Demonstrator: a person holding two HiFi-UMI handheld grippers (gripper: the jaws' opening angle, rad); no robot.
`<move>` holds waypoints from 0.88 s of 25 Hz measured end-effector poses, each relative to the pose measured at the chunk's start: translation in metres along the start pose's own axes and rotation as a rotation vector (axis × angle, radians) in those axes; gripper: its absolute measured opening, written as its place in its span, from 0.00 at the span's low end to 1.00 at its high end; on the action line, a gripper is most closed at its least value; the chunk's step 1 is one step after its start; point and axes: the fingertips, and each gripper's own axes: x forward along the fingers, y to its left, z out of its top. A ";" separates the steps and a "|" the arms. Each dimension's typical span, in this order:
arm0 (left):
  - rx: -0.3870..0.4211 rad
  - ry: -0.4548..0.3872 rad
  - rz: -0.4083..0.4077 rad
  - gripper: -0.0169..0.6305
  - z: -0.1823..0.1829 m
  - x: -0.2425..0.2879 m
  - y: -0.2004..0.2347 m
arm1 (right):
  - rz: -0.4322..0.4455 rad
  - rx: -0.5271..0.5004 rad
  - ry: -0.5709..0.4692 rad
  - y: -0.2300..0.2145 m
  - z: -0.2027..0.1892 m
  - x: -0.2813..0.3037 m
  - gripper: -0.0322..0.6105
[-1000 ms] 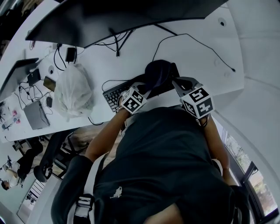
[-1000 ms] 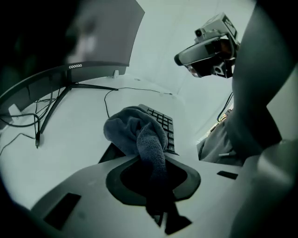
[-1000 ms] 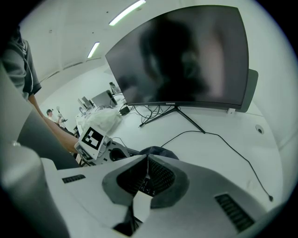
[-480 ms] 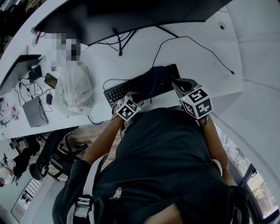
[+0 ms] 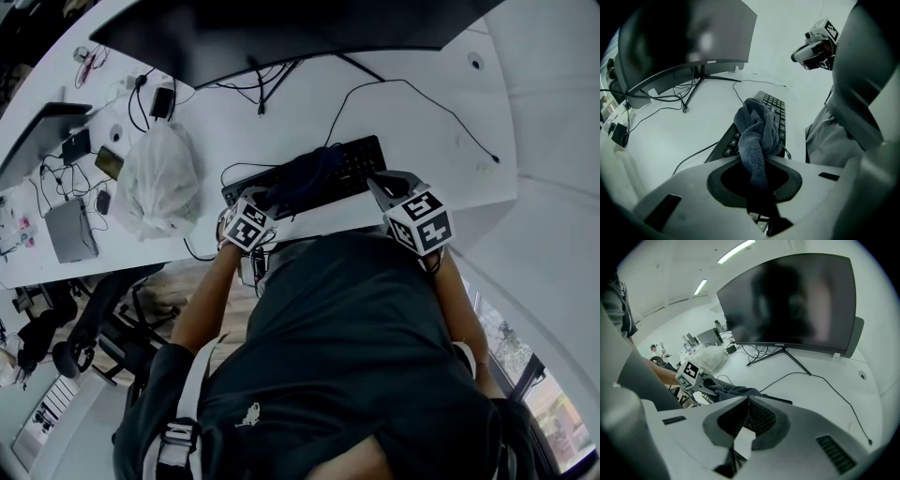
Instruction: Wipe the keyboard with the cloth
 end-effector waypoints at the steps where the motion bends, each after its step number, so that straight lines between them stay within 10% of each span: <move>1: 0.000 0.001 0.010 0.12 -0.001 -0.002 0.004 | 0.001 -0.001 0.001 0.001 -0.001 0.000 0.07; 7: -0.033 -0.032 0.130 0.12 -0.002 -0.020 0.032 | 0.013 -0.007 0.012 0.008 -0.011 0.001 0.07; 22: -0.049 -0.413 0.204 0.12 0.109 -0.098 0.042 | 0.067 0.023 0.033 0.015 -0.029 0.018 0.07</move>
